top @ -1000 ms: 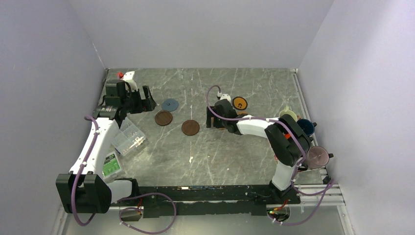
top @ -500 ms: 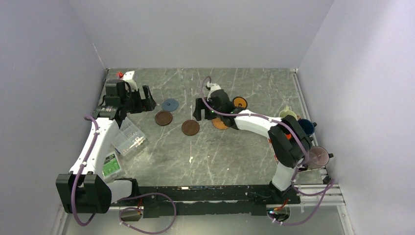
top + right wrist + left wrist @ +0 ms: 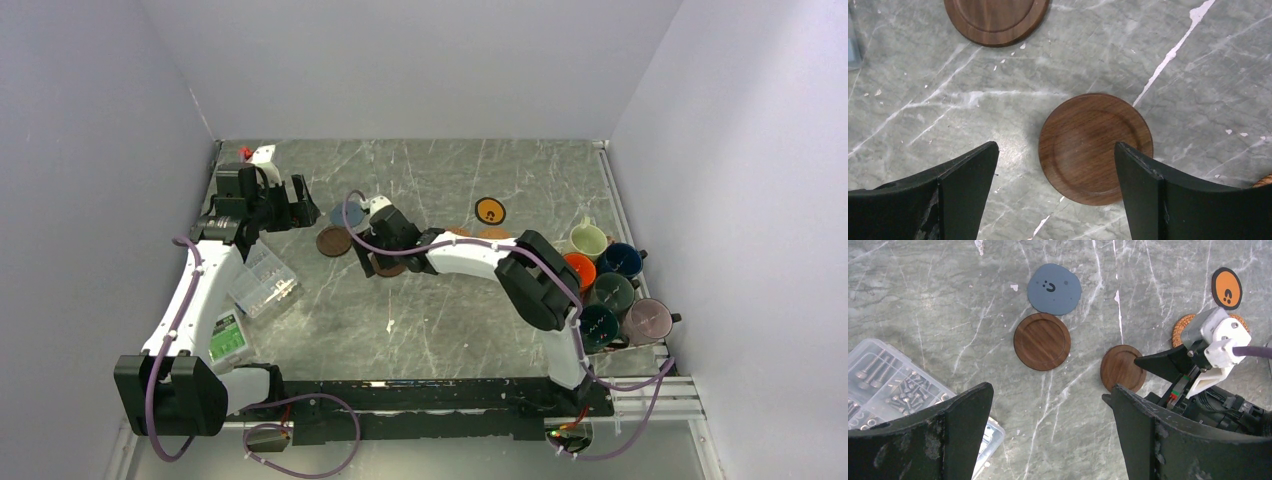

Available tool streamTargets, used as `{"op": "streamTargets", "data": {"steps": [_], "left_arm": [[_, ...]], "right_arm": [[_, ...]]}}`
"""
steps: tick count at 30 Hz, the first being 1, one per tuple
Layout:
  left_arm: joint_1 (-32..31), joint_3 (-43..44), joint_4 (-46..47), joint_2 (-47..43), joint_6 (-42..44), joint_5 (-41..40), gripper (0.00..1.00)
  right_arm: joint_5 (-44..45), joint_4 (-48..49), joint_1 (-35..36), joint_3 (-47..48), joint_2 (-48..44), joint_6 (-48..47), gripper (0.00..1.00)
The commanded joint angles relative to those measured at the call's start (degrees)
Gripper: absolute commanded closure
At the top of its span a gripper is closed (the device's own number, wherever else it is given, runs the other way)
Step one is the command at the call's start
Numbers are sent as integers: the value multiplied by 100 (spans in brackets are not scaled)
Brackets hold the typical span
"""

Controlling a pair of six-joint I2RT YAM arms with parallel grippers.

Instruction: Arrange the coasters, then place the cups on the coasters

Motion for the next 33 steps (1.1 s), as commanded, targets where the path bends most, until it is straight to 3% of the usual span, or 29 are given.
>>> {"op": "streamTargets", "data": {"steps": [1,16,33], "left_arm": [[-28,0,153,-145,5,57,6],[-46,-8,165,-126,8,75,6],[-63,-9,162,-122,14,29,6]], "right_arm": [[-25,-7,10,122,-65,-42,10],[-215,-234,65,-341,-19,303,10],[308,-729,70,-1750,-985,1199,10]]}}
